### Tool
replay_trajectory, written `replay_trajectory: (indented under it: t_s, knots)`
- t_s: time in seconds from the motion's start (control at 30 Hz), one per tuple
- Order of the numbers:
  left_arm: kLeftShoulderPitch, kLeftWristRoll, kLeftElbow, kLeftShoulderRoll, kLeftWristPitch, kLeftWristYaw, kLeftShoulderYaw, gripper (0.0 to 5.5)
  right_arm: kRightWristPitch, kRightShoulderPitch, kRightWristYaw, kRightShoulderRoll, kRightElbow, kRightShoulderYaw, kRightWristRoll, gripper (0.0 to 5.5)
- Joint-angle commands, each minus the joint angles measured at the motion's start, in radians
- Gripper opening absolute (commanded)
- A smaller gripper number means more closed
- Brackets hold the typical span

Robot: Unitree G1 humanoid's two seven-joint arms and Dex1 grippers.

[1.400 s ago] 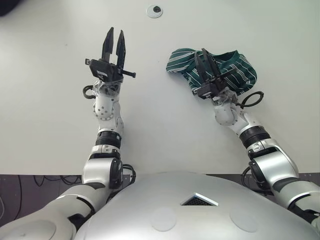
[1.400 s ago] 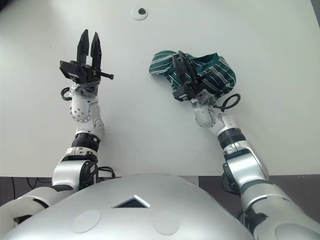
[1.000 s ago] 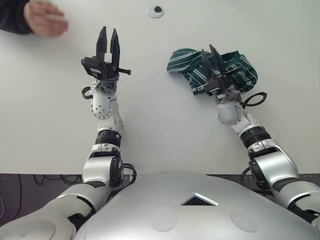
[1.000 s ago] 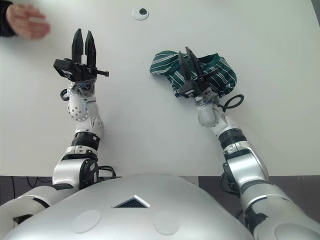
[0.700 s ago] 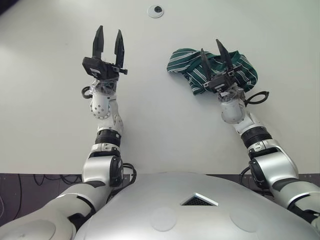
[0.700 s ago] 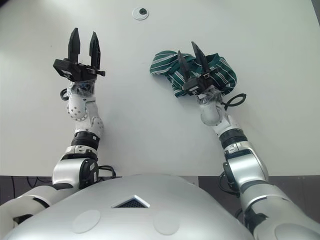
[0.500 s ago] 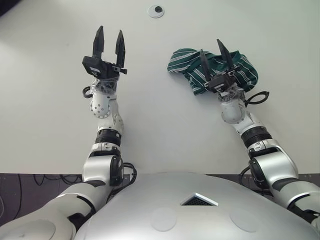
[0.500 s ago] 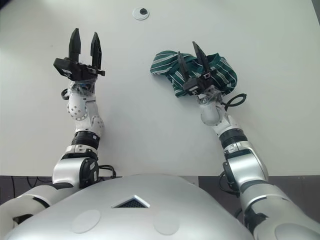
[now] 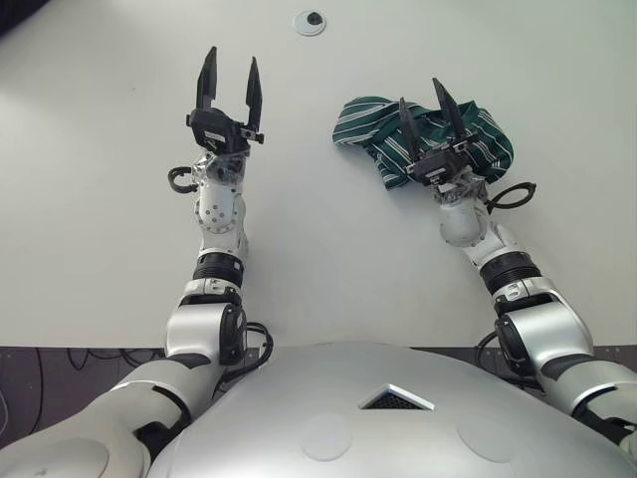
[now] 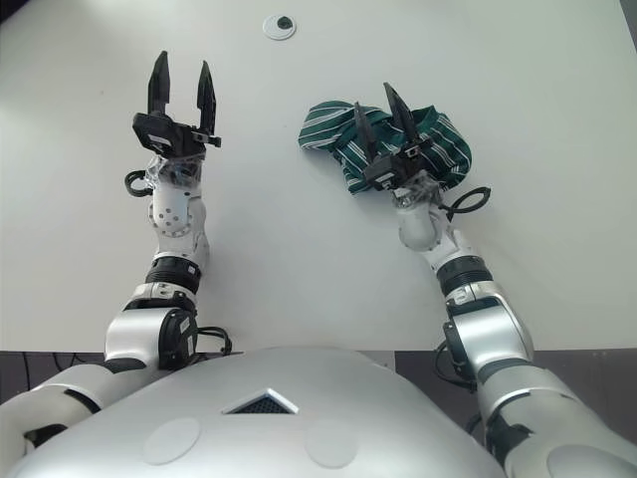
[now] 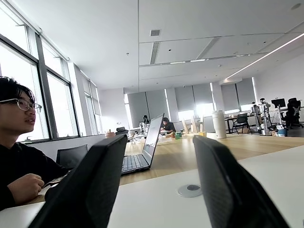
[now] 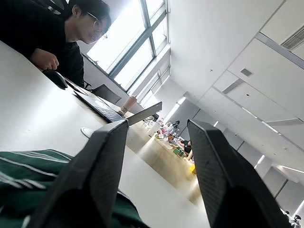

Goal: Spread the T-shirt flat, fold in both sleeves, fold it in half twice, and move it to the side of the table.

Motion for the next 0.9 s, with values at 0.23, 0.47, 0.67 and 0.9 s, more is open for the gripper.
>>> replay_trajectory:
  t_s: [0.23, 0.47, 0.67, 0.9]
  knots:
    - [0.023, -0.047, -0.227, 0.077, 0.352, -0.388, -0.237, 2.51, 0.328, 0.292, 0.497, -0.162, -0.707, -0.163, 0.854, 2.28]
    - [0.043, -0.042, -0.405, 0.109, 0.748, -0.571, -0.382, 2.51, 0.463, 0.314, 0.561, -0.137, -0.790, -0.291, 0.859, 2.28]
    - [0.079, 0.003, -0.441, 0.127, 0.842, -0.543, -0.418, 2.51, 0.497, 0.293, 0.597, -0.094, -0.786, -0.327, 0.825, 2.28]
    - [0.049, 0.052, -0.412, 0.123, 0.835, -0.454, -0.407, 2.51, 0.515, 0.284, 0.640, -0.056, -0.783, -0.349, 0.799, 2.28]
